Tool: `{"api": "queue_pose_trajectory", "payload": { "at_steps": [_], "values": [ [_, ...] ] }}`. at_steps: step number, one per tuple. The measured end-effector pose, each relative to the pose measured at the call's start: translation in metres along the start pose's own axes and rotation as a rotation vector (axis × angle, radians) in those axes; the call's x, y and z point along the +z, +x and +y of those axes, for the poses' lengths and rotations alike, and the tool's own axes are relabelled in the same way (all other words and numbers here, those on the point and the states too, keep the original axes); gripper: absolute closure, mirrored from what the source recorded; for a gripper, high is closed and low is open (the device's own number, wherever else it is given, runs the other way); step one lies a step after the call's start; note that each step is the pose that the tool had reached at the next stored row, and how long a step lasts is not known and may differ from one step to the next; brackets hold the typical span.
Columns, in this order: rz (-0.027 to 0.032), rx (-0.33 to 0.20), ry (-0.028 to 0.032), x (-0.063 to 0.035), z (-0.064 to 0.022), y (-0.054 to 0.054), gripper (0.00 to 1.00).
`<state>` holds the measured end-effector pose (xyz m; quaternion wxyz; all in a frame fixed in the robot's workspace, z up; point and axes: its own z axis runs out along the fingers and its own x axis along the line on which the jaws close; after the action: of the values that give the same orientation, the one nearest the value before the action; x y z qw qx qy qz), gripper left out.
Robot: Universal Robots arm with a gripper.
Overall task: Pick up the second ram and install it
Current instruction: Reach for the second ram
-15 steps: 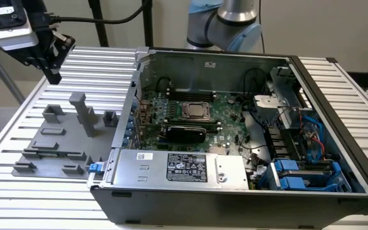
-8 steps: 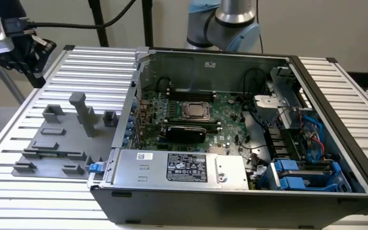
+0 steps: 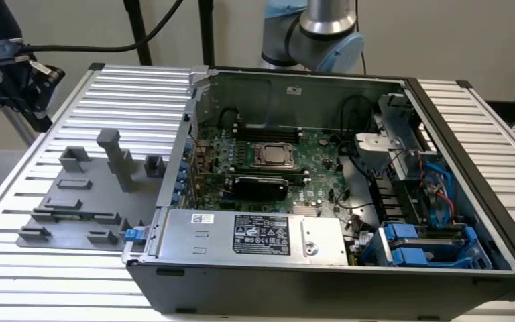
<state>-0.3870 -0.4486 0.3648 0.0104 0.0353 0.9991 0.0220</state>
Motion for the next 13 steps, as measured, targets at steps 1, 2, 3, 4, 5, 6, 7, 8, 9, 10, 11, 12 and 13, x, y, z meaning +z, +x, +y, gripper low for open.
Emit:
{"api": "queue_pose_trajectory", "payload": {
  "at_steps": [1,2,3,4,5,6,7,8,9,10,11,12,13],
  "values": [
    [0.0001,0.0,0.0007,0.0014,-0.0009,0.0003,1.0],
    [0.0,0.0,0.001,0.0029,-0.0018,0.0007,1.0],
    [-0.0002,0.0,0.0013,0.0046,-0.0023,0.0012,1.0],
    [-0.0001,0.0,0.0018,0.0057,-0.0026,0.0014,1.0],
    [0.0004,0.0,0.0022,0.0058,-0.0026,0.0013,1.0],
    [0.0004,0.0,0.0022,0.0058,-0.0027,0.0013,1.0],
    [0.0004,0.0,0.0023,0.0058,-0.0027,0.0013,1.0],
    [0.0003,0.0,0.0022,0.0059,-0.0027,0.0013,1.0],
    [0.0003,0.0,0.0022,0.0059,-0.0027,0.0013,1.0],
    [0.0003,0.0,0.0022,0.0059,-0.0027,0.0013,1.0],
    [0.0003,0.0,0.0022,0.0059,-0.0027,0.0013,1.0],
    [0.0003,0.0,0.0022,0.0059,-0.0027,0.0013,1.0],
    [0.0003,0.0,0.0022,0.0059,-0.0027,0.0013,1.0]
  ]
}}
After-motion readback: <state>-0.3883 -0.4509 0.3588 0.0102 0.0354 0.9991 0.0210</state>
